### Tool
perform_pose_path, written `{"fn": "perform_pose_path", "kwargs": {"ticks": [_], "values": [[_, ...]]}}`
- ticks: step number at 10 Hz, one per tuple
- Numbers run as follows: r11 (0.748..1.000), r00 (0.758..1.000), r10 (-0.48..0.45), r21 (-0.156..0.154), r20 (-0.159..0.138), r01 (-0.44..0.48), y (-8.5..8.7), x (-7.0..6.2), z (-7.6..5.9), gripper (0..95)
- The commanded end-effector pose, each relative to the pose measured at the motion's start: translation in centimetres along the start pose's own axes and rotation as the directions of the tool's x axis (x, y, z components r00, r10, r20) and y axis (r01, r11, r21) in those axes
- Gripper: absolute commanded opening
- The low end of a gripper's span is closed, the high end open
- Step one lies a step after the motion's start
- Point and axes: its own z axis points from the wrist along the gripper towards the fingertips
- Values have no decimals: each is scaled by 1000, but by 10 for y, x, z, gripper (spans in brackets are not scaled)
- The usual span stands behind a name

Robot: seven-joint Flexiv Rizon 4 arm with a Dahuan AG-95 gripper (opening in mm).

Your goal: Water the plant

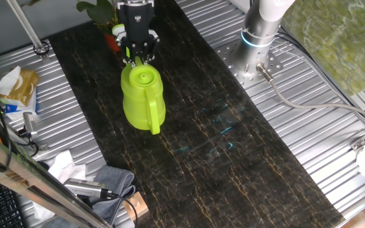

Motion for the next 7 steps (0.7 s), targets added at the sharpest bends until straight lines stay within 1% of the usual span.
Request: {"fn": "perform_pose_path", "kwargs": {"ticks": [1,4,6,7], "values": [[1000,1000,17,-5,23,-17,1,-1,-8,0],[1000,999,22,-7,49,-22,2,-1,-11,0],[1000,997,31,-8,72,-30,2,-3,-13,0],[999,997,31,-8,76,-31,2,-3,-14,0]]}}
